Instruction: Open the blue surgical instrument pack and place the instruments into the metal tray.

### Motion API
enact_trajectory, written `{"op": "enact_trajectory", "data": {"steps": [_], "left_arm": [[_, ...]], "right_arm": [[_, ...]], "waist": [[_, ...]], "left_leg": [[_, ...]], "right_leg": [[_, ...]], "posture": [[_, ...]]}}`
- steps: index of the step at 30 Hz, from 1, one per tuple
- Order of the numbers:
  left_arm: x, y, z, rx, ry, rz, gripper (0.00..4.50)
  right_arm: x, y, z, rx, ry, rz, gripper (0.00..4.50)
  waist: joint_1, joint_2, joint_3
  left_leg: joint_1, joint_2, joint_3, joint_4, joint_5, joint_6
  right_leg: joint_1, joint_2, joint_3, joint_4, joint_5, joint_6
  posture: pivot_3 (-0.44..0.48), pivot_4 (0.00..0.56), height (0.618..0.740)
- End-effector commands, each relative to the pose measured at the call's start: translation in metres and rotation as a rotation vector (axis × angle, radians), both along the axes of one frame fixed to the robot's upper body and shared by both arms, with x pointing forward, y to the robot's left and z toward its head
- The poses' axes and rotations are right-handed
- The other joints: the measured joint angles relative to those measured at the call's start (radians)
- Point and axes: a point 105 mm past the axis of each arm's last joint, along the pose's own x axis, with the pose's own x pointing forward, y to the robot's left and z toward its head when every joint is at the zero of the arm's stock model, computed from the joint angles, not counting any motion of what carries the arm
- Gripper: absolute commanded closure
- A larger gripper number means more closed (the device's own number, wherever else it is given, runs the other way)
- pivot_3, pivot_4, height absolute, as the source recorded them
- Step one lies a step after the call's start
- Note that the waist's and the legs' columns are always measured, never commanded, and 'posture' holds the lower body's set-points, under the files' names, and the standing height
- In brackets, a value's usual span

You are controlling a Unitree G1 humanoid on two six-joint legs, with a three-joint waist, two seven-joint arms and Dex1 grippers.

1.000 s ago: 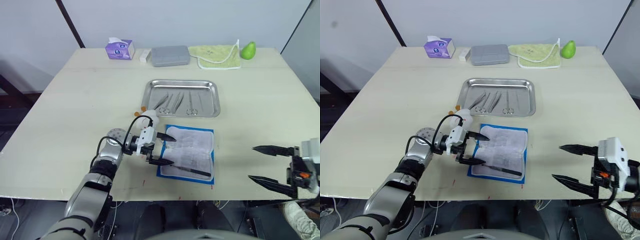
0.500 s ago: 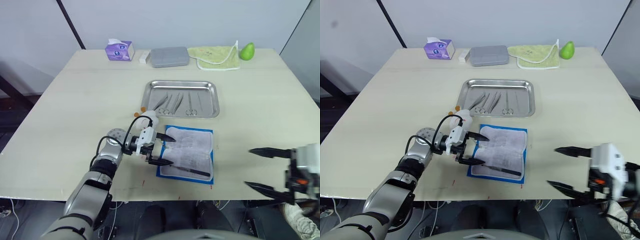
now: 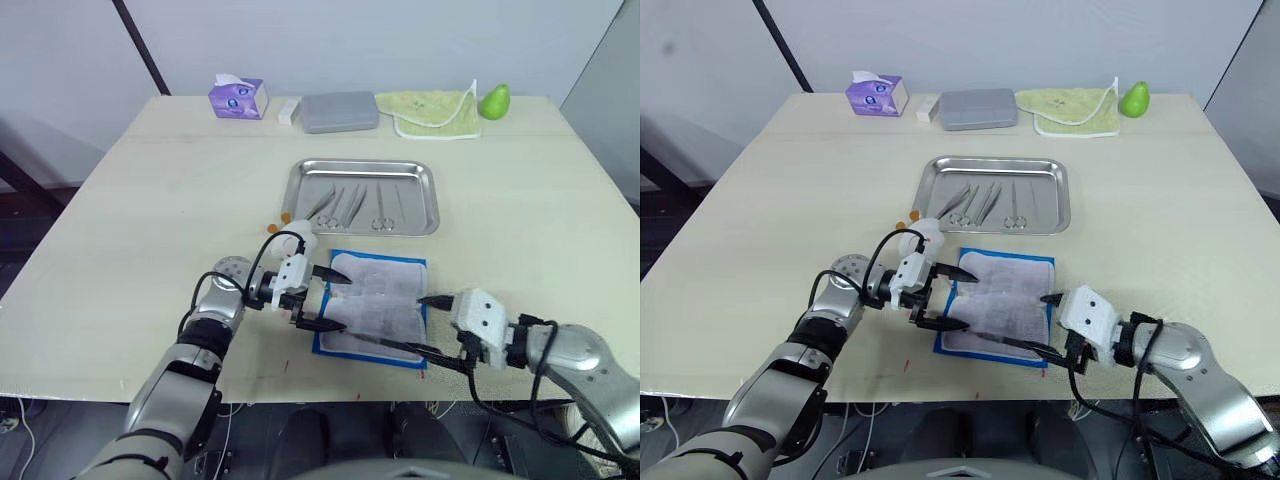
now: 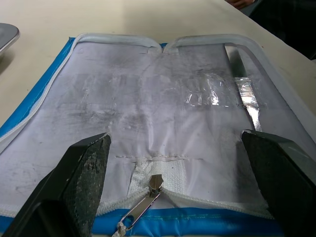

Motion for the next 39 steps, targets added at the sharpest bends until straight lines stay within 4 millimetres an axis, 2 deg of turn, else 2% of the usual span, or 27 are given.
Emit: {"op": "enact_trajectory", "data": {"steps": [1,13,22,36,37,38,39], "left_arm": [[-0.016,0.013,-0.027,0.089,0.118,-0.021,0.00],[-0.012,0.012,-0.025,0.098,0.116,-0.014,0.00],[-0.011,0.013,-0.026,0.104,0.114,-0.011,0.00],[-0.011,0.013,-0.026,0.105,0.112,-0.010,0.00],[-0.012,0.013,-0.026,0.106,0.112,-0.011,0.00],[-0.012,0.013,-0.026,0.106,0.112,-0.011,0.00],[-0.012,0.013,-0.027,0.106,0.112,-0.011,0.00]], "right_arm": [[-0.002,0.010,-0.003,-0.017,-0.019,0.046,1.72],[-0.001,0.017,-0.013,-0.045,0.032,0.066,1.72],[0.001,0.015,-0.024,-0.085,0.071,0.017,1.72],[-0.013,0.016,-0.050,-0.168,0.166,-0.016,1.72],[-0.014,0.015,-0.052,-0.175,0.176,-0.019,2.18],[-0.015,0.014,-0.054,-0.181,0.186,-0.024,2.31],[-0.016,0.013,-0.056,-0.186,0.196,-0.032,2.81]], "waist": [[-0.001,0.000,0.000],[0.000,0.000,0.000],[0.000,0.000,0.000],[0.000,-0.004,-0.005],[0.000,-0.005,-0.005],[0.000,-0.005,-0.005],[0.000,-0.005,-0.006]], "left_leg": [[0.000,0.000,0.000,0.000,0.000,0.000],[0.000,0.000,0.000,0.000,0.000,0.000],[0.000,0.000,0.000,0.000,0.000,0.000],[0.001,0.001,0.000,0.000,0.000,0.000],[0.001,0.001,0.000,0.000,0.000,0.000],[0.001,0.001,0.000,0.000,0.000,0.000],[0.001,0.001,0.000,0.000,0.000,0.000]], "right_leg": [[0.000,0.000,0.000,0.000,0.000,0.000],[0.000,0.000,0.000,0.000,0.000,0.000],[0.000,0.000,-0.001,0.001,0.000,0.000],[0.000,0.001,-0.001,0.001,0.000,0.000],[0.000,0.001,-0.001,0.001,0.000,0.000],[0.000,0.001,-0.001,0.001,0.000,0.000],[0.000,0.001,-0.001,0.001,0.000,0.000]], "posture": [[0.000,0.150,0.740],[0.000,0.150,0.740],[0.000,0.150,0.740],[0.000,0.150,0.740],[0.000,0.150,0.740],[0.000,0.150,0.740],[0.000,0.150,0.740]]}}
